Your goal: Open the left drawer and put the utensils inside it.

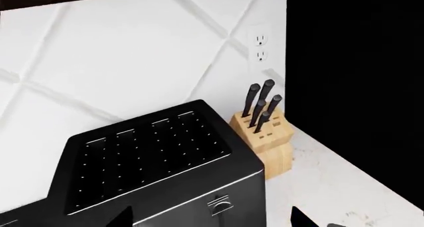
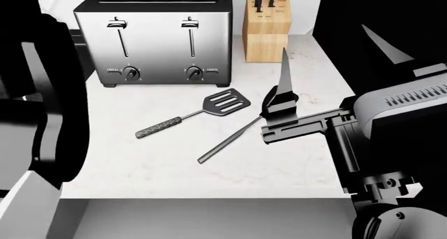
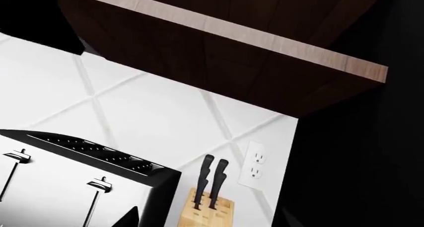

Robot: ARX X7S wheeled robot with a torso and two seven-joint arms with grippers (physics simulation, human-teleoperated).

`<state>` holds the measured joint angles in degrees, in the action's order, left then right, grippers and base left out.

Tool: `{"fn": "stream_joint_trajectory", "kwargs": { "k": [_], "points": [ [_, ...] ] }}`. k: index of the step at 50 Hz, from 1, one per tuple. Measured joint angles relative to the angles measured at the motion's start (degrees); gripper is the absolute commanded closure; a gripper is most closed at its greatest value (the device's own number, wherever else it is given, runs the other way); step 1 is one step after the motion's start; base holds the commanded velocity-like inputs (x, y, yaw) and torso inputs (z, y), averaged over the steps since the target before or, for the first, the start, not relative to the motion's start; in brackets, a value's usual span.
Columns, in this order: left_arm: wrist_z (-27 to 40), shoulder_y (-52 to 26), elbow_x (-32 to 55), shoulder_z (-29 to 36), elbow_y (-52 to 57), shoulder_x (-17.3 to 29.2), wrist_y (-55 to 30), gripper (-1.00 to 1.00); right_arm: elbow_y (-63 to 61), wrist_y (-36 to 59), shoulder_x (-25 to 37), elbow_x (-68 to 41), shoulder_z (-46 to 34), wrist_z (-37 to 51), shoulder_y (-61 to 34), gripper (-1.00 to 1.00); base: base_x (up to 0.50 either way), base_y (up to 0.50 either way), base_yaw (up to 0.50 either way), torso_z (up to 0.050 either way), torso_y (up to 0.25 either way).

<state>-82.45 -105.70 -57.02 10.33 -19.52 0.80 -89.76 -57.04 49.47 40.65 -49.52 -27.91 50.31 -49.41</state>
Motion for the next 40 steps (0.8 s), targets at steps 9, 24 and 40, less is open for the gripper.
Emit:
{"fn": "stream_joint_trajectory", "kwargs": {
  "k": [9, 24, 40],
  "points": [
    [-4.47, -1.02, 1.50, 4.30, -6.16, 0.15, -0.14, -1.00, 0.05, -0.28, 0.19, -0.07, -0.47, 0.23, -0.22, -1.00, 0.00, 0.00, 0.00, 0.000, 0.000],
    [-6.86, -10.18, 10.51, 1.14, -23.14, -0.57, -0.21, -1.00, 0.04, -0.78, 0.64, -0.09, -1.25, 0.73, -0.48, -1.00, 0.00, 0.00, 0.00, 0.000, 0.000],
    [-7.41, -4.47, 16.98, 9.60, -19.78, -0.50, -0.23, -1.00, 0.35, -0.88, 0.74, -0.17, -2.31, 0.97, -1.37, -1.00, 0.00, 0.00, 0.00, 0.000, 0.000]
  ]
}}
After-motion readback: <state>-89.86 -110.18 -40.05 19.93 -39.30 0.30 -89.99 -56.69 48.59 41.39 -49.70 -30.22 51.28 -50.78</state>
